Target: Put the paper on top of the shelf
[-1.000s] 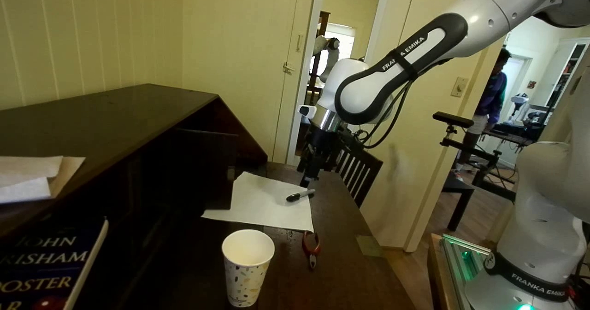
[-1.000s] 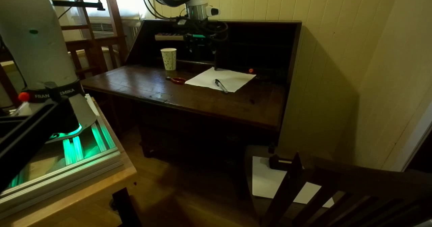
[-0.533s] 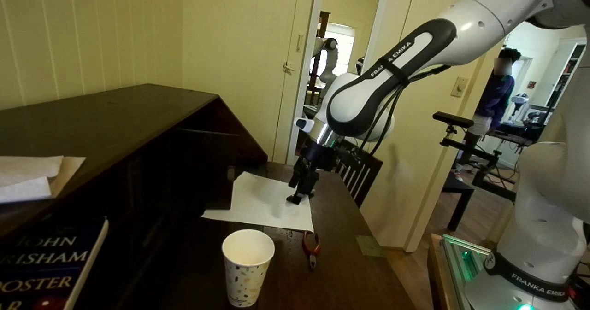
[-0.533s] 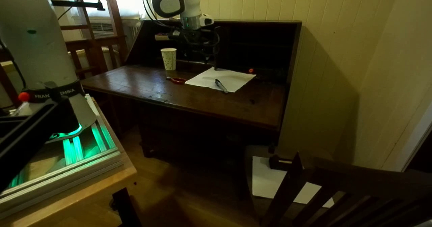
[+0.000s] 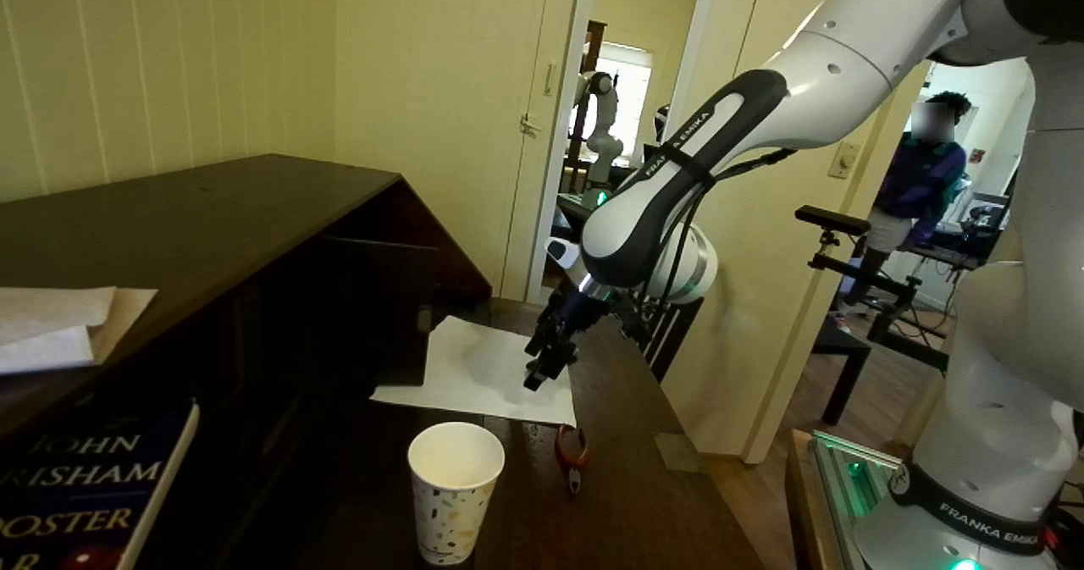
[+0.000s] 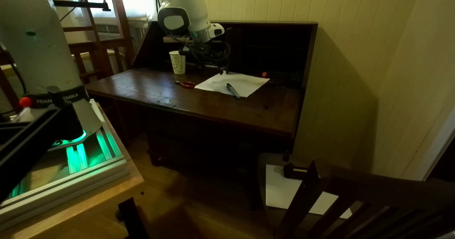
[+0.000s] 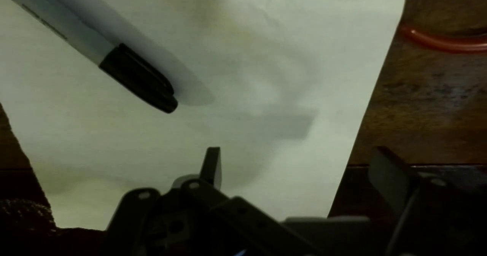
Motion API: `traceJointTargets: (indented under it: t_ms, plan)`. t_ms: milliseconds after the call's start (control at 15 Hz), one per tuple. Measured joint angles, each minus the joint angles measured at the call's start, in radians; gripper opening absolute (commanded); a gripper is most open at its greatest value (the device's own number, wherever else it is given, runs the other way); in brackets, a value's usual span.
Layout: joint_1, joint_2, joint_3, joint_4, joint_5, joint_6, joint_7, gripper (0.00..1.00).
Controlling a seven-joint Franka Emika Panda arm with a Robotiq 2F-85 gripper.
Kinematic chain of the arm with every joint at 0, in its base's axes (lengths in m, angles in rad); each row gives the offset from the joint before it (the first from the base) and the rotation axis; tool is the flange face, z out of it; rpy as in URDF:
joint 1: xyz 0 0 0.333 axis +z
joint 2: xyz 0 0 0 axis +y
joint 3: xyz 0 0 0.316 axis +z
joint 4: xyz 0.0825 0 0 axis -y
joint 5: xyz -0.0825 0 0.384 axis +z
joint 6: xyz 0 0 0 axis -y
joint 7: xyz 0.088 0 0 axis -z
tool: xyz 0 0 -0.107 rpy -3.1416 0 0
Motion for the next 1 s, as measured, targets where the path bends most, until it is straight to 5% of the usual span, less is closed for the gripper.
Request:
traceJointTargets:
  t_ms: [400, 1000]
  plan:
    - [-0.093, 0.045, 0.133, 0.026, 0.149, 0.007, -0.149, 1.00]
    - [-0.188, 0.153, 0.243, 0.039, 0.154, 0.129, -0.218, 0.96]
